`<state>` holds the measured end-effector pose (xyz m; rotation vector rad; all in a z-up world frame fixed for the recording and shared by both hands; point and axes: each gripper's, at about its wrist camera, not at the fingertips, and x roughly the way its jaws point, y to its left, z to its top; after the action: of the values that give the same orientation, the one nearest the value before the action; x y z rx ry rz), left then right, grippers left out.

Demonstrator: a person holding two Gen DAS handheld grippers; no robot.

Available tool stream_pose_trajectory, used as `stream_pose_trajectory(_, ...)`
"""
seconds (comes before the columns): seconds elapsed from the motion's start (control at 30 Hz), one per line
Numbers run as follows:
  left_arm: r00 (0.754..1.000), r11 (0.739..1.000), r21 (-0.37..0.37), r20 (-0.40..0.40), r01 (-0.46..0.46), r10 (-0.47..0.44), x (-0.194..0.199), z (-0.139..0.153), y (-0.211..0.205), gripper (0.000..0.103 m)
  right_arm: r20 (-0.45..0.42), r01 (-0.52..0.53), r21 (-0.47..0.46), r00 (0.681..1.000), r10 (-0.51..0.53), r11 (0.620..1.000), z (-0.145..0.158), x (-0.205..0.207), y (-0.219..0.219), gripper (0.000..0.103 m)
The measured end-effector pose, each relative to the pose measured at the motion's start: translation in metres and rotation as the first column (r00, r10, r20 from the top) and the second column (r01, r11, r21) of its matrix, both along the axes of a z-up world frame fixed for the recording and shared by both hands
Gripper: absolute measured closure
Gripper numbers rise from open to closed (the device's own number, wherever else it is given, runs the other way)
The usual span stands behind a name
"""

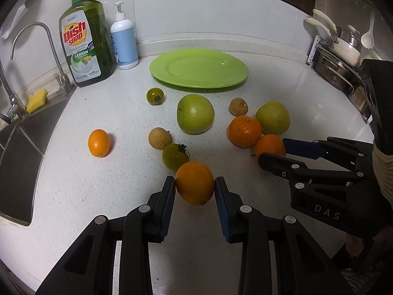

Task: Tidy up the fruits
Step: 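Close left gripper on small orange while right gripper closes on tangerine, then carry small orange in left gripper while right gripper carries tangerine to plate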

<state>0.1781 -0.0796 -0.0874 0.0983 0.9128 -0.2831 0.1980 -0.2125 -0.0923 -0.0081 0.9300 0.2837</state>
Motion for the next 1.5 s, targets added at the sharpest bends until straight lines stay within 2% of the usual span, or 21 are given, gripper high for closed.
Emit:
stream_pose_trajectory(0.4,0.999,0.999,-0.021,0.019,0.039,-0.038,0.005,0.014,0.007,0.07,0.018,0.015,0.015,1.0,-0.015,1.0,0.013,-0.008,0.007,0.062)
stream_pose_trajectory(0.63,0.994,0.996,-0.033,0.074,0.077,-0.074,0.009,0.038,0.012,0.07,0.086,0.054,0.027,0.995,-0.057,0.998,0.041,-0.014,0.008,0.062)
stream_pose_trajectory(0.8,0.989,0.99,-0.081,0.104,0.113,-0.105,0.022,0.058,0.016,0.07,0.137,0.073,0.033,0.988,-0.077,0.997,0.06,-0.01,0.009,0.062)
stream_pose_trajectory(1.13,0.977,0.988,-0.04,0.163,0.148,-0.14,0.062,0.081,0.008,0.07,0.203,0.105,0.018,0.973,-0.106,0.994,0.086,0.024,0.005,0.062)
stream_pose_trajectory(1.5,0.966,0.982,0.01,0.177,0.191,-0.19,0.119,0.082,-0.014,0.07,0.182,0.116,0.021,0.976,-0.118,0.993,0.088,0.083,-0.011,0.062)
